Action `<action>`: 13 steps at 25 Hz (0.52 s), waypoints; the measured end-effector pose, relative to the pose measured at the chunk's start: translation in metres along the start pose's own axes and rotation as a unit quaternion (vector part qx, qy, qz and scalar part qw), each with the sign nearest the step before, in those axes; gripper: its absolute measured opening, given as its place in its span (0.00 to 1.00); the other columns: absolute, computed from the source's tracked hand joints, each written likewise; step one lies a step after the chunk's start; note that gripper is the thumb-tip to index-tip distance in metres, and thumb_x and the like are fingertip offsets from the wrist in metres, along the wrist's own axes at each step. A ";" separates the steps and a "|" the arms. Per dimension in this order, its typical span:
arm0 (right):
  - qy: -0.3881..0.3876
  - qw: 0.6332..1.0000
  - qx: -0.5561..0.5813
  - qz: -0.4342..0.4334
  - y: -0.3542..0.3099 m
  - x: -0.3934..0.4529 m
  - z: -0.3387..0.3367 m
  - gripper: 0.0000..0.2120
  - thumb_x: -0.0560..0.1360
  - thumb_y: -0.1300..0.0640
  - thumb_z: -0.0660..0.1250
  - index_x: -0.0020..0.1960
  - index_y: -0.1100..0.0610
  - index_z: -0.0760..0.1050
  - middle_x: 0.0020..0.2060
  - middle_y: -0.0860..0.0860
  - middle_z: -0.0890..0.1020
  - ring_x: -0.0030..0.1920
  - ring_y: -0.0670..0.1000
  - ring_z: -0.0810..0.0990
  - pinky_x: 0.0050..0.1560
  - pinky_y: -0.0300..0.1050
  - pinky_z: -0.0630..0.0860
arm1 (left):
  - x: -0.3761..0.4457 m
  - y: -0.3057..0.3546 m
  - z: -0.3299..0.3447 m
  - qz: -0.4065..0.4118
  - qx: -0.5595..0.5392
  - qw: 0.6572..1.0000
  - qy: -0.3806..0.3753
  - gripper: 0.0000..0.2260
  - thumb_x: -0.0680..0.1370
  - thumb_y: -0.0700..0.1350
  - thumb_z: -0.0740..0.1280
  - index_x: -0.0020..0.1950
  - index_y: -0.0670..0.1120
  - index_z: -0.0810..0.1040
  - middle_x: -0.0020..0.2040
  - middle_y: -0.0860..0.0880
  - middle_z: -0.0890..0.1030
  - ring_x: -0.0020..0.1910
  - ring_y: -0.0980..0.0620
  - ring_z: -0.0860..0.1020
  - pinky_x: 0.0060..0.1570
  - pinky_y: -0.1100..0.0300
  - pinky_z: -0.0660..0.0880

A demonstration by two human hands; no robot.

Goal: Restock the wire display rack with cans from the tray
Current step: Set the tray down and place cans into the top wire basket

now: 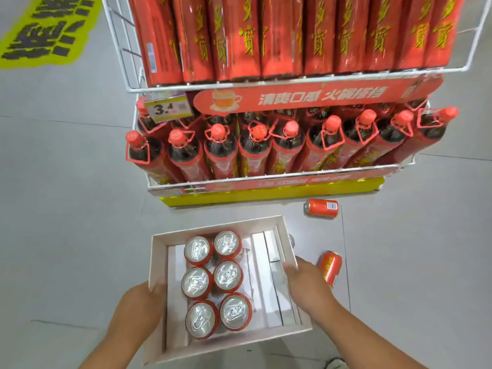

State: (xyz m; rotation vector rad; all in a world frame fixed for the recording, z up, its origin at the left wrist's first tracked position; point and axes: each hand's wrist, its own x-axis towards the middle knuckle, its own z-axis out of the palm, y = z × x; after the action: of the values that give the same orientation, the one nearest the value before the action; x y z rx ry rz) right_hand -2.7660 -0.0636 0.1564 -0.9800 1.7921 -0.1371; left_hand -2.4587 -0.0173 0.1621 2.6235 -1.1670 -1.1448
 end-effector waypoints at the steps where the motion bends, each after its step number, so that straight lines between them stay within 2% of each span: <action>1: 0.000 1.000 -0.004 -0.002 0.004 0.014 0.010 0.15 0.86 0.52 0.56 0.65 0.52 0.78 0.43 0.47 0.81 0.42 0.47 0.79 0.37 0.40 0.69 | 0.016 -0.007 0.012 0.003 0.000 1.000 0.001 0.23 0.86 0.51 0.58 0.36 0.41 0.77 0.34 0.44 0.80 0.36 0.46 0.77 0.35 0.55 0.68; 4: 0.004 1.000 -0.020 -0.014 0.019 0.057 0.042 0.18 0.86 0.52 0.56 0.71 0.53 0.75 0.52 0.54 0.83 0.53 0.55 0.81 0.48 0.43 0.70 | 0.062 -0.028 0.040 0.007 0.009 1.000 0.014 0.23 0.86 0.50 0.58 0.33 0.44 0.74 0.34 0.44 0.79 0.36 0.44 0.76 0.36 0.54 0.67; 8: 0.000 0.999 -0.025 -0.021 0.035 0.104 0.079 0.21 0.86 0.50 0.56 0.77 0.53 0.69 0.64 0.58 0.81 0.64 0.59 0.79 0.56 0.45 0.72 | 0.110 -0.046 0.065 0.016 0.024 0.999 0.029 0.22 0.86 0.49 0.58 0.33 0.45 0.73 0.32 0.46 0.78 0.35 0.46 0.76 0.35 0.55 0.67; 13: 0.009 0.999 -0.043 -0.012 0.050 0.145 0.105 0.22 0.86 0.49 0.56 0.78 0.52 0.69 0.67 0.58 0.80 0.68 0.61 0.77 0.67 0.52 0.70 | 0.152 -0.064 0.098 0.017 0.009 1.000 0.021 0.22 0.86 0.50 0.58 0.33 0.44 0.74 0.33 0.46 0.79 0.34 0.48 0.76 0.33 0.57 0.68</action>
State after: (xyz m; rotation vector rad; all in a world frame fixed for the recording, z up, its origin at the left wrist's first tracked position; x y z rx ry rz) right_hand -2.7253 -0.0918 -0.0225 -1.0645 1.8166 -0.0833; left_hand -2.4152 -0.0486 -0.0219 2.6167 -1.2158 -1.0730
